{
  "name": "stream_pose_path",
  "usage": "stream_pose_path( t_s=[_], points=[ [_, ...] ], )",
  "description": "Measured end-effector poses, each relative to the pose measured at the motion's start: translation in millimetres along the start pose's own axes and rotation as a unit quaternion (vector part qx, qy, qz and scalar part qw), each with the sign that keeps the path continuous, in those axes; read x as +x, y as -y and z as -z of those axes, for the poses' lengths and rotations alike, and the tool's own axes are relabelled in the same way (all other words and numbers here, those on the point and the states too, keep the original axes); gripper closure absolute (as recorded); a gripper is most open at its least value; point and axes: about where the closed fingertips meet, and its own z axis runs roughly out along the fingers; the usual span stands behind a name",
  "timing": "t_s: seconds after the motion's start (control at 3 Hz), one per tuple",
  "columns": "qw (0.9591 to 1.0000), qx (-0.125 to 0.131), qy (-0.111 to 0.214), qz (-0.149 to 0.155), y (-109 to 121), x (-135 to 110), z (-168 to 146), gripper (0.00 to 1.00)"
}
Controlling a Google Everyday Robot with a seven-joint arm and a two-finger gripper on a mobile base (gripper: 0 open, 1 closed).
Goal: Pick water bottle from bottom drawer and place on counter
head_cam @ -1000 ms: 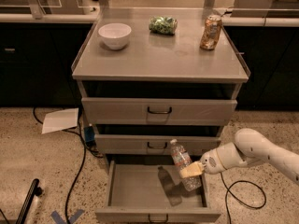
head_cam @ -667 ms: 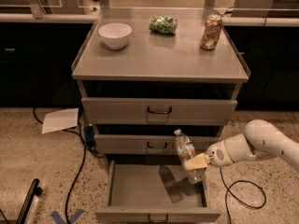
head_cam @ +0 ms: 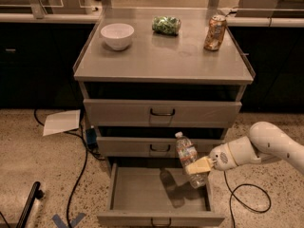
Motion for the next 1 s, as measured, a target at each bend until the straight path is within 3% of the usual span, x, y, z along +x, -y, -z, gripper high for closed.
stream_pose_path(
  t_s=[0.33,1.0],
  points=[
    [0.9986,-0.007,0.018,0.049,-47,-8,24,1.00],
    [0.9873,0.026,0.046,0.150,-145,-64,83,1.00]
  ],
)
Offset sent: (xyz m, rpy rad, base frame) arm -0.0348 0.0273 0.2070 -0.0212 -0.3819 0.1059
